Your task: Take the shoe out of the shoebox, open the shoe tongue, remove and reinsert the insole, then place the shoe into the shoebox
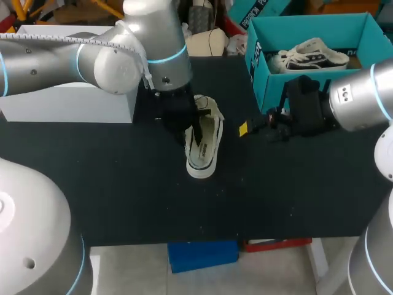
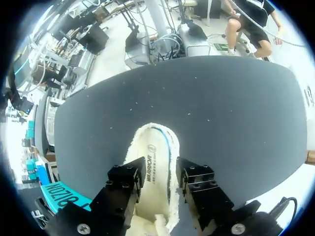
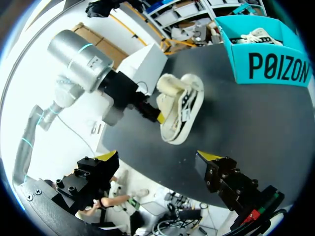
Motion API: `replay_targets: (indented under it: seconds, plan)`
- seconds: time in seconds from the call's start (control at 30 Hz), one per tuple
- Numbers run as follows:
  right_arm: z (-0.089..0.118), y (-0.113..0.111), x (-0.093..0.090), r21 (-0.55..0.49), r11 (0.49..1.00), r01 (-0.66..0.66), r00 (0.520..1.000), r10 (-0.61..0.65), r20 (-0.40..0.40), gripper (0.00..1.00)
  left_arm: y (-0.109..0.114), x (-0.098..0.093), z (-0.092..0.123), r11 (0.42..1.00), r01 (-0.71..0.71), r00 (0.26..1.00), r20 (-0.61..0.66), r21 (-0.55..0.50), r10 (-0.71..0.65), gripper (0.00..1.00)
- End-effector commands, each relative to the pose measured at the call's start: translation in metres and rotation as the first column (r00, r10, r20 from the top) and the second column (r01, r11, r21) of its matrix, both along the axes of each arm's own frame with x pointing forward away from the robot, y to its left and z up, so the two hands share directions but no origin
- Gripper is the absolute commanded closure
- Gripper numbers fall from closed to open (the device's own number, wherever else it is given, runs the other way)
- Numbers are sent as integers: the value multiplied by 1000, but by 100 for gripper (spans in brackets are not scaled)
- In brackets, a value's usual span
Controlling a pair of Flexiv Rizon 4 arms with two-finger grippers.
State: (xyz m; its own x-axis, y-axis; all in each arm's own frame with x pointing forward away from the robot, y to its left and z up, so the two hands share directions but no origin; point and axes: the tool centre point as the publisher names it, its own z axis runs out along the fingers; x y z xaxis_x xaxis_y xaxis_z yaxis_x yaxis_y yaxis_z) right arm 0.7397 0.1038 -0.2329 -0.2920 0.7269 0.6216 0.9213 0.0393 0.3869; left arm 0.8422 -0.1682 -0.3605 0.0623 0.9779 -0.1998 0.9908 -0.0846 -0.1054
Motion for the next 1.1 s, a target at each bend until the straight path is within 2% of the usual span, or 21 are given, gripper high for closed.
replay_targets:
  seconds: [0.03, 0.53, 0.73, 0.87, 1.03, 1.1]
  plan:
    - [1, 0, 0, -3, 1000, 1, 1000, -1, -1, 0, -6, -8, -9, 994, -45, 996, 78, 101, 37, 100]
    - [1, 0, 0, -3, 1000, 1, 1000, -1, -1, 0, -10, -9, -52, 990, -81, 995, 59, 115, 75, 100]
    - [1, 0, 0, -3, 1000, 1, 1000, -1, -1, 0, -14, -8, -62, 991, -88, 995, 45, 101, 84, 100]
    - [1, 0, 0, -3, 1000, 1, 1000, -1, -1, 0, -17, -6, -42, 997, -70, 996, 51, 42, 68, 100]
    - [1, 0, 0, -3, 1000, 1, 1000, -1, -1, 0, -13, 3, 3, 989, -120, 991, 49, -92, 125, 100]
    - [1, 0, 0, -3, 1000, 1, 1000, -1, -1, 0, -11, 14, 19, 970, -174, 983, 20, -168, 180, 100]
